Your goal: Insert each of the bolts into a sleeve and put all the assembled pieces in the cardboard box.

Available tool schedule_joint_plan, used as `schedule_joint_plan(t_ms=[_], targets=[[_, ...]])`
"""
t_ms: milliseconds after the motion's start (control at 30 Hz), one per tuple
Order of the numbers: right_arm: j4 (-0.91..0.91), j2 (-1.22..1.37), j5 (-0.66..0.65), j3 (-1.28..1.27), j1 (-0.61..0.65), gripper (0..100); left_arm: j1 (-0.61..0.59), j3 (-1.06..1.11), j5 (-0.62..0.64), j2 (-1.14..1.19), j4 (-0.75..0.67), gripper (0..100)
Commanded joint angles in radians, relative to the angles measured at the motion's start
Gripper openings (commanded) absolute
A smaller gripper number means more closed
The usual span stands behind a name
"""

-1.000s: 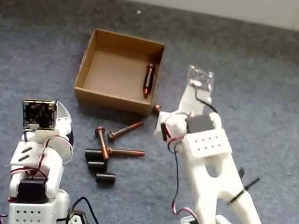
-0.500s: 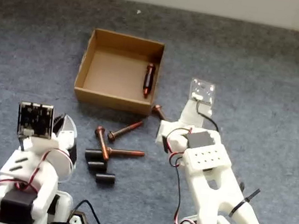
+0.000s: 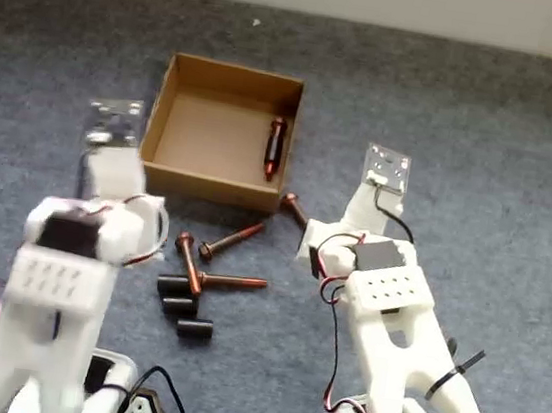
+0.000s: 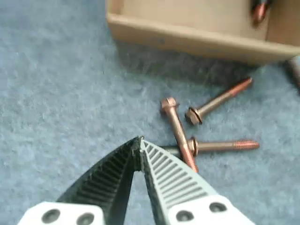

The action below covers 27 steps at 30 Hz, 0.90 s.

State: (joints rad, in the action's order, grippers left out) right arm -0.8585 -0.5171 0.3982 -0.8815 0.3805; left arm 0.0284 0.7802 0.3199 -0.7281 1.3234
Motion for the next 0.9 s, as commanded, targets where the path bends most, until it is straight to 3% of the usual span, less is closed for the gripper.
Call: schedule_joint_plan(t_ms=[0, 200, 467, 667, 867], targets=[[0.021, -0.041, -0.002, 0.004, -0.013, 0.5, 0.097, -0.050, 0.044, 0.157, -0.003, 1], [0.021, -0.041, -0.002, 0.004, -0.013, 0.5, 0.174, -0.056, 0.186, 0.286, -0.038, 1], [0.021, -0.041, -0.002, 0.002, -0.013, 0.5, 0.159, -0.059, 0.213, 0.349, -0.130, 2], [0.021, -0.041, -0.002, 0.002, -0.013, 0.5, 0.134, -0.071, 0.253, 0.418, -0.172, 19], [0.021, -0.041, -0.002, 0.002, -0.013, 0.5, 0.093, -0.101, 0.253, 0.467, -0.176, 13]])
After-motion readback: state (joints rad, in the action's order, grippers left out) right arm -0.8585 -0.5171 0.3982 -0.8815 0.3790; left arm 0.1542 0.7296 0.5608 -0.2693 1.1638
